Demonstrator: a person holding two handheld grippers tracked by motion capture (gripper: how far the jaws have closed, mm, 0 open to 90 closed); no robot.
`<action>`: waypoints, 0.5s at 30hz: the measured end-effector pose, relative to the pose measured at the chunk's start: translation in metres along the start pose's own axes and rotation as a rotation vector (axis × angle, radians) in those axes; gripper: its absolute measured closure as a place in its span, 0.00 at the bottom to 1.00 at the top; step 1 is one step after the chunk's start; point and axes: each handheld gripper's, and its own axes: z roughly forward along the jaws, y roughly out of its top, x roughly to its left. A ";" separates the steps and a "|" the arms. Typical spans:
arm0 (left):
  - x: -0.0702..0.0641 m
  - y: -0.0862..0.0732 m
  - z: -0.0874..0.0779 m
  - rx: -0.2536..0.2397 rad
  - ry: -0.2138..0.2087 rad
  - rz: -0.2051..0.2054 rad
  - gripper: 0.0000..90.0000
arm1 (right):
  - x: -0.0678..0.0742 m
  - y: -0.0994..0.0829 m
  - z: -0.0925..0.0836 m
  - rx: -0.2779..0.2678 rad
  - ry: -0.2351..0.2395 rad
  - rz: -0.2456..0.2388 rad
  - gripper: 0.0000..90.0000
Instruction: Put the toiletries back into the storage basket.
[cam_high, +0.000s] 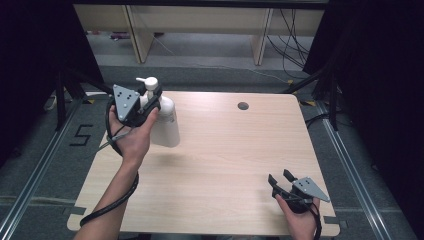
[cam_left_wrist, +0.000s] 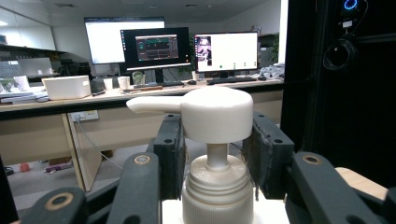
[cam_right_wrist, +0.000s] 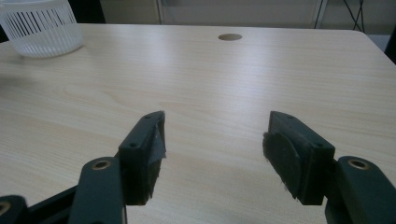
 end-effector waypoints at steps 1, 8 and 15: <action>0.000 0.001 0.001 0.000 0.000 0.003 0.66 | 0.000 0.000 0.000 0.003 -0.003 -0.001 0.43; 0.003 0.005 0.002 -0.005 0.005 0.000 0.66 | 0.000 0.000 0.000 -0.004 0.001 0.009 0.43; 0.006 0.008 0.004 -0.007 0.011 0.002 0.66 | 0.000 0.000 0.000 0.003 -0.006 -0.005 0.43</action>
